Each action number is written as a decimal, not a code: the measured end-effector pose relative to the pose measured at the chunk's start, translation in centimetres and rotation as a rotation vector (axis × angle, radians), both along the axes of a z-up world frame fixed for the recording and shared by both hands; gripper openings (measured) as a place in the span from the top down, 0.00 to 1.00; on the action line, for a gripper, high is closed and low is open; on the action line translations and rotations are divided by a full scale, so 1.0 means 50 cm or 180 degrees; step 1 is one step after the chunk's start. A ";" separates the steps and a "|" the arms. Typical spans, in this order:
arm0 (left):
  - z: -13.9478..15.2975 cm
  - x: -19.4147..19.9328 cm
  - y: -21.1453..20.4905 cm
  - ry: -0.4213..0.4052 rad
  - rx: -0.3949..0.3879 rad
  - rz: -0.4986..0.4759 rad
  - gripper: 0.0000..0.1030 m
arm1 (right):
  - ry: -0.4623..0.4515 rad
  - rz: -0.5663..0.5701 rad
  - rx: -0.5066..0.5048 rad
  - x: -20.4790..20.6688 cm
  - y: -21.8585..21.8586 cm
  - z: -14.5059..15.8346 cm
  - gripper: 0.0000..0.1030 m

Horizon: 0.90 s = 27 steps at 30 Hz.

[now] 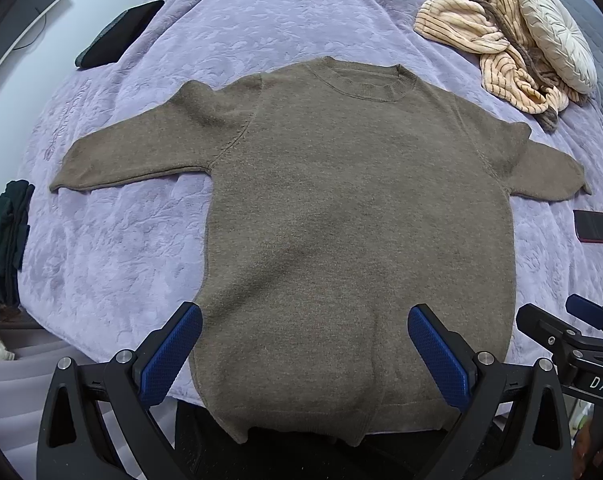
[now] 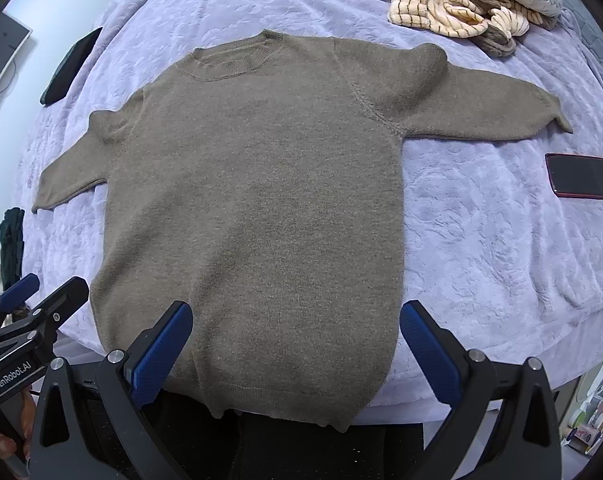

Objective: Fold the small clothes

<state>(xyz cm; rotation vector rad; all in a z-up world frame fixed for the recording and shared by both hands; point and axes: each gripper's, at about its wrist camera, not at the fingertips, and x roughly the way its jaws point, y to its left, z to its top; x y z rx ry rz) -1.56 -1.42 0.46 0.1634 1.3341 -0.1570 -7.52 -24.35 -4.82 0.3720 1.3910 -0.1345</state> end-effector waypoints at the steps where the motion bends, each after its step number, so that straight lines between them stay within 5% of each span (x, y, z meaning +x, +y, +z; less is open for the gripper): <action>1: 0.000 0.001 0.001 0.0001 -0.0001 0.0001 0.00 | 0.0000 0.0000 0.0003 0.001 0.000 0.000 0.00; 27: -0.006 0.015 0.010 0.0021 -0.0026 0.0062 0.00 | 0.0025 0.0103 -0.0004 0.036 -0.002 -0.012 0.00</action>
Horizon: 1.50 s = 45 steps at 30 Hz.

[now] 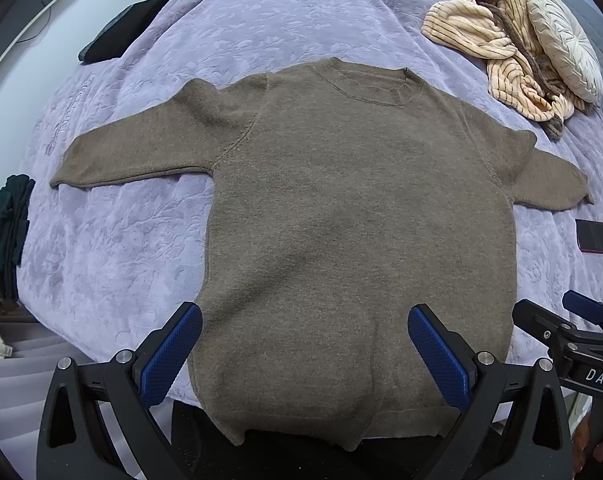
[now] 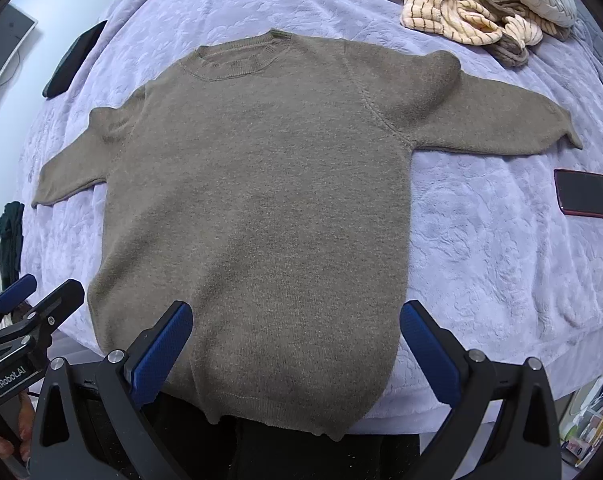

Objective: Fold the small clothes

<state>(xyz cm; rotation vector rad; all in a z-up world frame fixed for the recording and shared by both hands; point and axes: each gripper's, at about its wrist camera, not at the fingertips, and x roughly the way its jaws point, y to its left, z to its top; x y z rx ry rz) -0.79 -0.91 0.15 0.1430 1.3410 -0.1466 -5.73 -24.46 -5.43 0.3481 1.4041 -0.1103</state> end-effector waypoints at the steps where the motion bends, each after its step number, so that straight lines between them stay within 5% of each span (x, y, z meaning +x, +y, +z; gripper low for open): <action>1: -0.001 0.003 0.002 0.0012 -0.0004 -0.0005 0.00 | 0.0003 0.0000 -0.0001 0.002 0.001 0.000 0.00; 16: -0.057 0.073 0.089 0.0270 -0.0405 -0.0185 0.00 | 0.0043 -0.0181 0.0024 0.053 0.080 -0.012 0.00; 22: -0.094 0.169 0.264 0.0244 -0.0678 0.0301 0.00 | 0.0164 -0.0014 0.0040 0.103 0.193 -0.039 0.00; 29: -0.144 0.306 0.547 -0.0113 -0.0985 0.1142 0.00 | 0.0229 0.0408 0.0206 0.179 0.364 -0.075 0.00; 34: -0.229 0.371 0.706 -0.0195 -0.1546 0.1701 0.00 | 0.0291 0.0683 0.0245 0.217 0.458 -0.102 0.00; 39: -0.325 0.414 0.780 -0.0047 -0.2174 0.2046 0.00 | 0.0365 0.0803 0.0292 0.234 0.515 -0.130 0.00; 45: -0.303 0.426 0.785 -0.0390 -0.2427 0.1888 0.00 | 0.0388 0.0866 0.0284 0.249 0.548 -0.141 0.00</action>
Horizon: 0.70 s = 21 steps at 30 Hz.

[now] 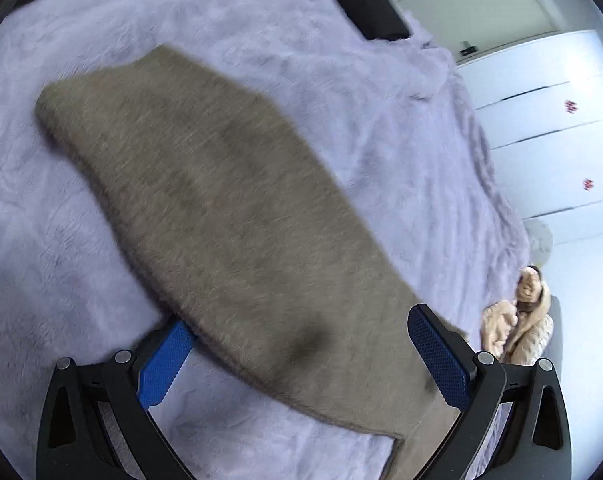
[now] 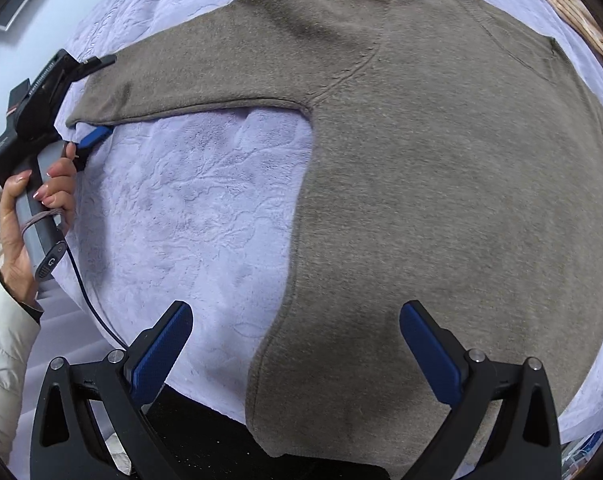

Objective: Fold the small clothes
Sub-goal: 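Grasp one sweater sleeve cuff with the left tool and lift it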

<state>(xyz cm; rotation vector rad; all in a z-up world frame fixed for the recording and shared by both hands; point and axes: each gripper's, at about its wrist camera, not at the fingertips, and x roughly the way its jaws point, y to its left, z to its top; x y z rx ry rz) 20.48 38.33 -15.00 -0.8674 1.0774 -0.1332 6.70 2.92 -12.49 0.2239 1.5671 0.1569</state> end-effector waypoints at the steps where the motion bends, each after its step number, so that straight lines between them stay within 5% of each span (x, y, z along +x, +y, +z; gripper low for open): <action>1: 0.013 0.005 -0.001 -0.0131 -0.0030 -0.0046 0.00 | -0.0003 0.0002 0.0001 0.003 0.001 -0.001 0.00; 4: 0.034 0.017 -0.016 -0.0368 0.0049 -0.0205 0.00 | -0.0030 0.0004 0.0010 0.010 0.002 0.002 0.00; 7: 0.008 0.044 -0.021 -0.0151 0.0145 -0.0168 0.03 | -0.0038 0.0003 0.0021 0.017 0.004 0.002 0.00; 9: -0.012 0.048 -0.012 0.0032 0.0148 -0.0044 0.33 | -0.0058 0.0006 0.0002 0.020 0.005 0.004 0.00; 10: -0.021 0.049 -0.011 0.0096 0.0169 0.0007 0.40 | -0.0067 0.0001 0.0000 0.020 0.006 0.004 0.00; 12: -0.028 0.039 0.004 0.0139 0.0207 0.0080 0.74 | -0.0074 -0.0029 0.0029 0.018 0.000 0.007 0.00; 14: -0.026 0.035 0.005 0.0090 0.0223 0.0035 0.87 | -0.0091 -0.0078 0.0064 0.014 -0.012 0.011 0.00; 21: 0.122 0.018 -0.124 -0.0523 0.0616 -0.0421 0.87 | -0.0121 -0.0289 0.0070 -0.007 -0.094 0.004 0.00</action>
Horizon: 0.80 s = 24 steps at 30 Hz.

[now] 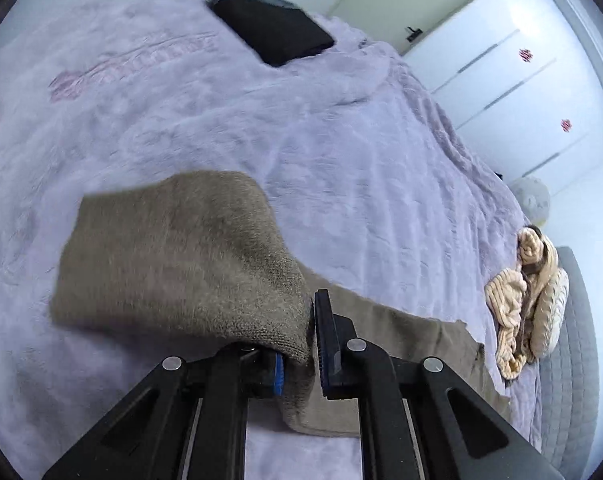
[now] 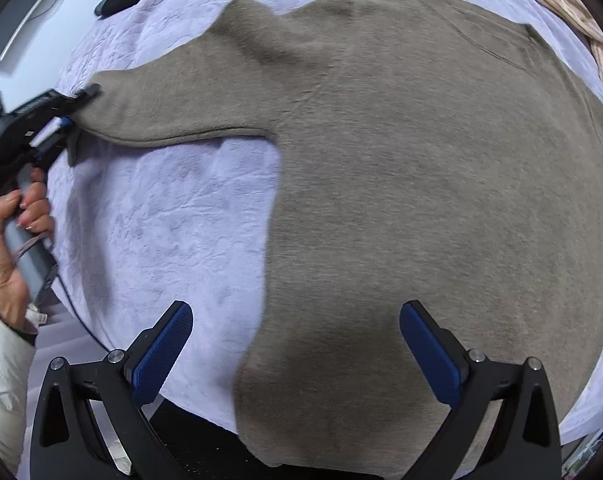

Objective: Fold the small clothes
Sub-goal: 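Grasp one sweater sleeve cuff with the left tool and lift it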

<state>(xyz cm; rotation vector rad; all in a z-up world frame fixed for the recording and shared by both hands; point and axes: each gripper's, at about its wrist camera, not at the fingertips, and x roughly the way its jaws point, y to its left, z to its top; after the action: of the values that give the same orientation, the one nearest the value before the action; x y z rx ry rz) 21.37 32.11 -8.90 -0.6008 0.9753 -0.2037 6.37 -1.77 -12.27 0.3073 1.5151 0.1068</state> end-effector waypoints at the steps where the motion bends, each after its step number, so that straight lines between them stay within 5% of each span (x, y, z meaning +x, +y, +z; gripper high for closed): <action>1: 0.021 -0.001 -0.032 -0.0075 0.0025 -0.0097 0.87 | -0.0003 -0.0035 -0.0008 -0.001 -0.019 -0.001 0.00; 10: 0.103 -0.037 -0.470 -0.0400 0.0049 -0.1199 0.87 | -0.0068 -0.0377 -0.0057 -0.030 -0.227 0.002 0.00; 13: 0.084 -0.059 -0.624 -0.0336 -0.0017 -0.1552 0.87 | -0.0087 -0.0578 -0.0104 -0.053 -0.325 0.003 0.00; 17: 0.024 -0.095 -0.795 -0.0197 0.0201 -0.1925 0.87 | -0.0069 -0.0839 -0.0191 -0.088 -0.438 -0.008 0.00; 24: -0.091 -0.151 -0.895 0.0258 0.0834 -0.2167 0.87 | 0.0051 -0.1027 -0.0244 -0.118 -0.552 -0.049 0.00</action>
<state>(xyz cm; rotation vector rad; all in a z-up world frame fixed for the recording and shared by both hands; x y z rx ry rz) 13.79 -12.66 -13.44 -0.0180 1.2378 -0.6466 0.49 -29.35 -14.75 0.4872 1.4629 -0.2094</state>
